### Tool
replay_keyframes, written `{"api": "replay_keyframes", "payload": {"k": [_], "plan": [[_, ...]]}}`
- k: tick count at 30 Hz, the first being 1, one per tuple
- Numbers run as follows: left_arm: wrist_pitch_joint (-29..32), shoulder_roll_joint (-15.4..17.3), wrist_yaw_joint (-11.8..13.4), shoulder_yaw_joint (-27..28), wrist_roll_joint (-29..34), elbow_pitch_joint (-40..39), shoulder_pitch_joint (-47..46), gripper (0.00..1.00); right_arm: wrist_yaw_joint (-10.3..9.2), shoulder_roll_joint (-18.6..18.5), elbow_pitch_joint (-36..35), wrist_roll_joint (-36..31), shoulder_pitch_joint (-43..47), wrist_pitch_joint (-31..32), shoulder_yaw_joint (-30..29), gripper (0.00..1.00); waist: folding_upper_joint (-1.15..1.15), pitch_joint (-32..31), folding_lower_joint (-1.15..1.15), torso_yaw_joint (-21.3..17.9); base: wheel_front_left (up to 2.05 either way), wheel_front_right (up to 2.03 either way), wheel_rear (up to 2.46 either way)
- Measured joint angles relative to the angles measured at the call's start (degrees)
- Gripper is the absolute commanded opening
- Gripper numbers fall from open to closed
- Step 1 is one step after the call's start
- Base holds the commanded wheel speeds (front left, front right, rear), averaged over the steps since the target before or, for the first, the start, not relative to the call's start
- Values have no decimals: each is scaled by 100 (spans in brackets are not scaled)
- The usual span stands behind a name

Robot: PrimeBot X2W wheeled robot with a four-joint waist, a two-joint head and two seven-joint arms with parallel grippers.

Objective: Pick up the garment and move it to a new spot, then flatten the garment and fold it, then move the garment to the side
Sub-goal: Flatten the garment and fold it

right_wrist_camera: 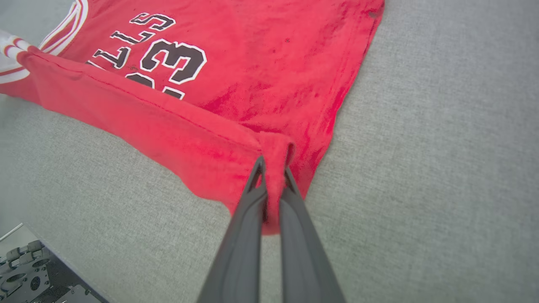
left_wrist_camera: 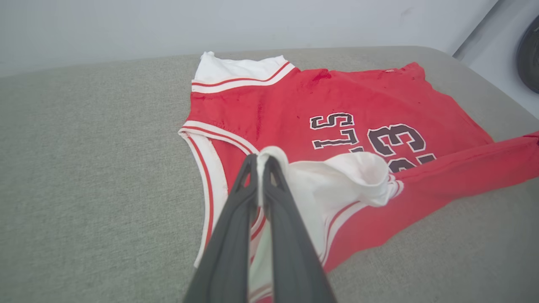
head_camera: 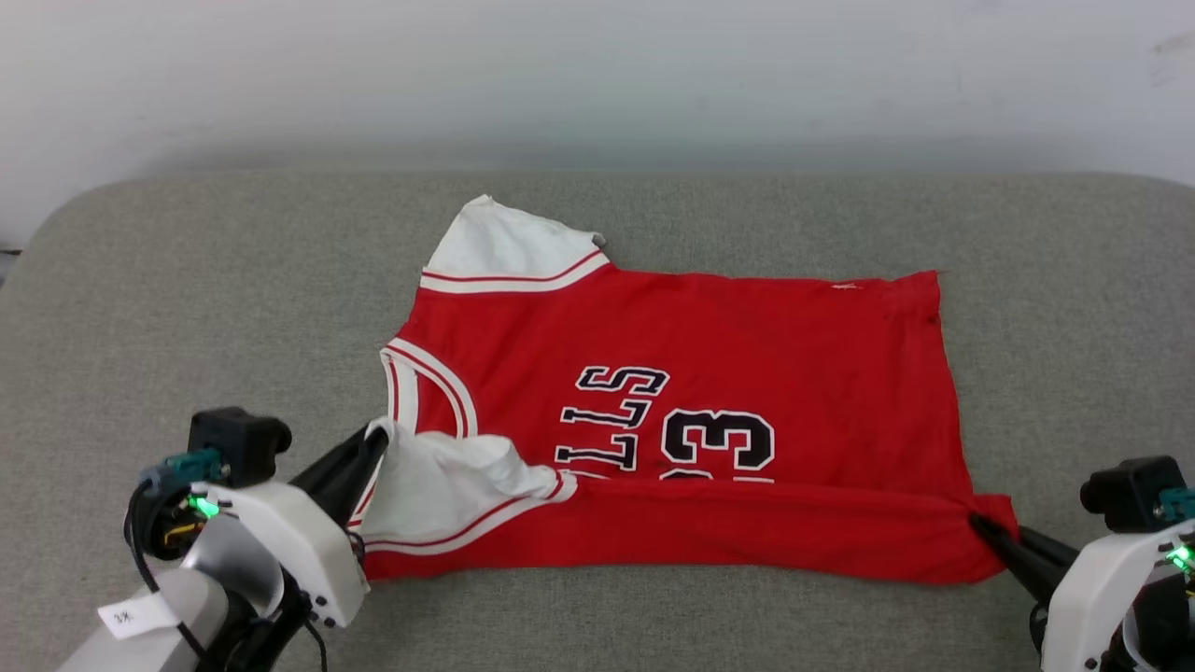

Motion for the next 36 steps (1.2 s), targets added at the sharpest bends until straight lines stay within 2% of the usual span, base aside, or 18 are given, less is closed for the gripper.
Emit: {"api": "replay_keyframes", "payload": {"k": [8,14,23,24,25,26,27,32,36], "plan": [[94,-231,-287,-77,175,927,-967,0,0,-11,268,38,-687,-75,143,0,0,643,1,-92,0,0,0],[78,-371,-457,-231,287,1736,-1365,0,0,31,530,35,-1059,-76,378,0,0,1031,1,-151,0,0,0],[-141,-665,-656,-428,300,2633,-1635,0,0,76,821,65,-1214,-299,505,0,0,1140,0,-131,0,0,0],[-186,-701,-665,-446,294,2707,-1647,11,0,104,846,97,-1216,-339,483,13,0,1116,0,-124,0,0,0],[-198,-715,-683,-458,293,2774,-1672,58,0,122,856,104,-1215,-347,468,45,0,1085,0,-116,0,0,0],[-214,-717,-694,-467,294,2825,-1700,87,0,133,860,110,-1214,-359,452,95,0,1051,0,-108,0,0,0],[-230,-714,-695,-470,294,2861,-1720,100,0,144,857,111,-1209,-401,413,100,0,1012,0,-98,0,0,0],[-110,-659,-705,-533,275,2869,-1856,100,-1,232,827,110,-1031,-617,109,100,0,765,0,0,0,0,0],[303,-470,-737,-583,130,2682,-1931,100,-2,363,777,32,-765,-689,-47,100,0,541,0,101,0,0,0]]}}
